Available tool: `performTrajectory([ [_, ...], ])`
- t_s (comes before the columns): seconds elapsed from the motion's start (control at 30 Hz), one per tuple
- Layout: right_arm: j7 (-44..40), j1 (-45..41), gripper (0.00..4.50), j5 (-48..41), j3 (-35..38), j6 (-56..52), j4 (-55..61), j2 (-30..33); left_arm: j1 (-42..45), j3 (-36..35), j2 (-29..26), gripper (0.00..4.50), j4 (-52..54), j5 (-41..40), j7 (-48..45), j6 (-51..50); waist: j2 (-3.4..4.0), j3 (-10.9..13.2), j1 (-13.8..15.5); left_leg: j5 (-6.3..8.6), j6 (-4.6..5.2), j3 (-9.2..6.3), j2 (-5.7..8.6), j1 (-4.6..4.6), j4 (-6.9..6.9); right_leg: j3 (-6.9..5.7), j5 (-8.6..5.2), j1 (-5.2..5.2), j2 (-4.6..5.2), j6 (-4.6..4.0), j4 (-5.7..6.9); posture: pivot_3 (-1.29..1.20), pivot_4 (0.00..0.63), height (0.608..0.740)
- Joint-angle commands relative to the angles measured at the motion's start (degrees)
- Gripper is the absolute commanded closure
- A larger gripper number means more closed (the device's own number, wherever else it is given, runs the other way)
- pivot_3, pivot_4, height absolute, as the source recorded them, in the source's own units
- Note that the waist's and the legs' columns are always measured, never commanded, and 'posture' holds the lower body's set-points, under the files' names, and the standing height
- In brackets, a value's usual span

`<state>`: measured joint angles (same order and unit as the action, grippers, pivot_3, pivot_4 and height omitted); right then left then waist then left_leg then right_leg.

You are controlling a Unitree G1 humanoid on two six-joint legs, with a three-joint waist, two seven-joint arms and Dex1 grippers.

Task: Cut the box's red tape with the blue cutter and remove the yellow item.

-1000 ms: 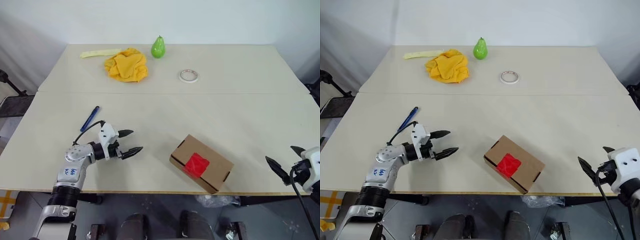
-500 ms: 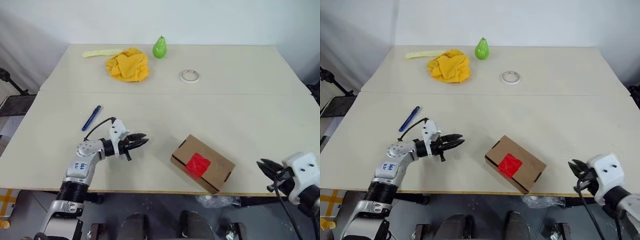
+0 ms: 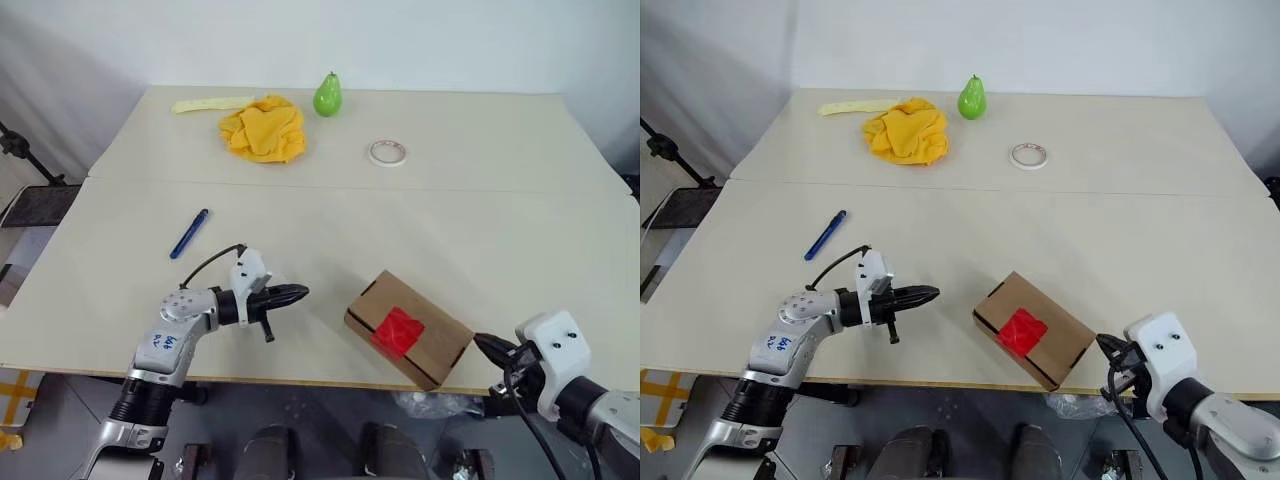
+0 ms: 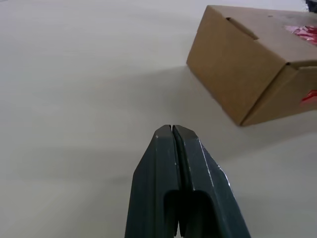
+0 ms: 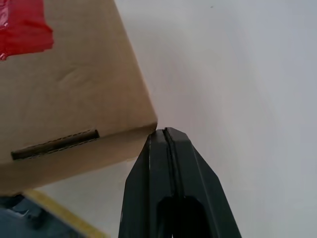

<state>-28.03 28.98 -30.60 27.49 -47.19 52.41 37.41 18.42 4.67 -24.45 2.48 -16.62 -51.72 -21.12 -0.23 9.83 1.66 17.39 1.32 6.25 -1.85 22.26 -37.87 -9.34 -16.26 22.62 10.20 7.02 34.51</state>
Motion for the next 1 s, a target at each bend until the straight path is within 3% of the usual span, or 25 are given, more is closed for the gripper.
performTrajectory([
  [0.03,-0.72,0.13,4.5,-3.05,1.59,-3.44,3.07,1.54,-0.42,1.39,2.18,4.47,5.76,-1.25,2.64,-1.67,-0.01,0.0,-0.06,0.07,0.1,0.0,0.0,0.01,-0.01,0.0,0.0,0.0,0.0,0.0,0.0,0.0,0.15,0.74],
  [0.3,3.91,-11.3,4.5,-6.05,-10.27,-14.86,2.83,3.36,-0.91,4.26,2.87,4.47,5.46,0.15,2.11,0.05,-0.07,0.05,-0.27,0.19,0.27,0.09,-0.18,-0.04,-0.22,0.12,0.1,0.02,-0.1,-0.07,-0.02,0.0,0.15,0.74],
  [0.5,7.08,-16.83,4.5,-5.38,-15.67,-16.27,2.75,1.07,-0.93,6.29,4.22,4.47,5.89,0.46,2.48,0.32,-0.07,0.05,-0.09,0.21,0.29,0.1,-0.15,0.06,-0.24,0.1,0.11,0.05,-0.09,-0.05,-0.11,0.0,0.15,0.74],
  [1.0,4.9,-36.89,4.5,4.41,-22.83,-5.98,-16.62,0.36,0.37,10.9,3.31,4.47,11.2,-4.74,-5.14,-8.21,-0.09,0.08,-0.32,0.1,0.07,0.23,-0.03,0.12,-0.26,0.15,0.19,0.14,-0.16,-0.01,-0.08,0.0,0.15,0.74],
])
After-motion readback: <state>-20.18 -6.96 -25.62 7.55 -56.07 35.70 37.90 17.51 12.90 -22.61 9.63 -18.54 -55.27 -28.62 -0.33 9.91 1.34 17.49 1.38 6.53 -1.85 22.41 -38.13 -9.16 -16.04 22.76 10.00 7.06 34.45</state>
